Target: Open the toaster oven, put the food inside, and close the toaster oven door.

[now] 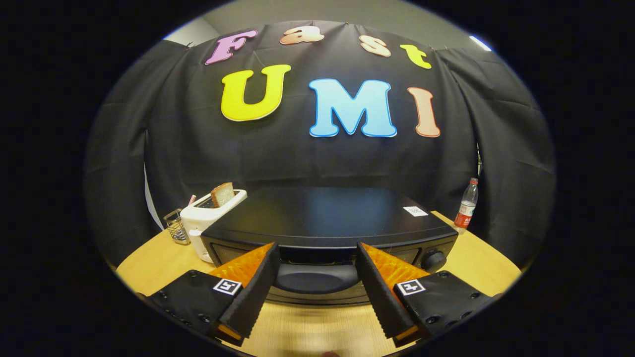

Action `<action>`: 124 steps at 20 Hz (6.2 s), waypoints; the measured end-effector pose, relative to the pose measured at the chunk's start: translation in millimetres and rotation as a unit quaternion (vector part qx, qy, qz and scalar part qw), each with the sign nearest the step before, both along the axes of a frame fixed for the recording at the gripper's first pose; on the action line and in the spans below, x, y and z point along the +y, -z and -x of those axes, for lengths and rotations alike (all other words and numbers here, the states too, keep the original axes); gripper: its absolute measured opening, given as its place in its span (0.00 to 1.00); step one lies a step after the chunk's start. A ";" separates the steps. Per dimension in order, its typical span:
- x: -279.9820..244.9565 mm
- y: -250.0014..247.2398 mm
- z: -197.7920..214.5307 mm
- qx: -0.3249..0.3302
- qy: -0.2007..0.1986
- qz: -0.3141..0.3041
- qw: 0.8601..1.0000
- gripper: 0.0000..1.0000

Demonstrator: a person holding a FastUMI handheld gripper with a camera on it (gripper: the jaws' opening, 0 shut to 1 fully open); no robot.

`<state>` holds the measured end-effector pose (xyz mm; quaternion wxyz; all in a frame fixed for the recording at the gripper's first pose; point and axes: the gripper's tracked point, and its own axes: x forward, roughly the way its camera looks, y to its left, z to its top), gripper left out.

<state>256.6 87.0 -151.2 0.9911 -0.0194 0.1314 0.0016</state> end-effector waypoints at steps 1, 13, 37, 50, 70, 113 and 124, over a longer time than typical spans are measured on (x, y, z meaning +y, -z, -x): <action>0.8 0.0 1.3 -0.003 0.000 0.001 1.000 0.97; 0.4 16.6 46.4 0.006 -0.005 0.000 1.000 0.98; 0.8 97.9 132.4 0.134 -0.043 -0.012 0.990 0.97; -12.7 79.4 184.7 0.304 -0.188 -0.113 0.927 0.97; -82.2 141.8 245.8 0.538 -0.132 -0.229 0.800 0.98; -2.9 91.3 153.1 0.369 0.031 -0.457 0.809 0.02; 16.4 101.3 100.8 0.294 0.134 -0.535 0.781 0.02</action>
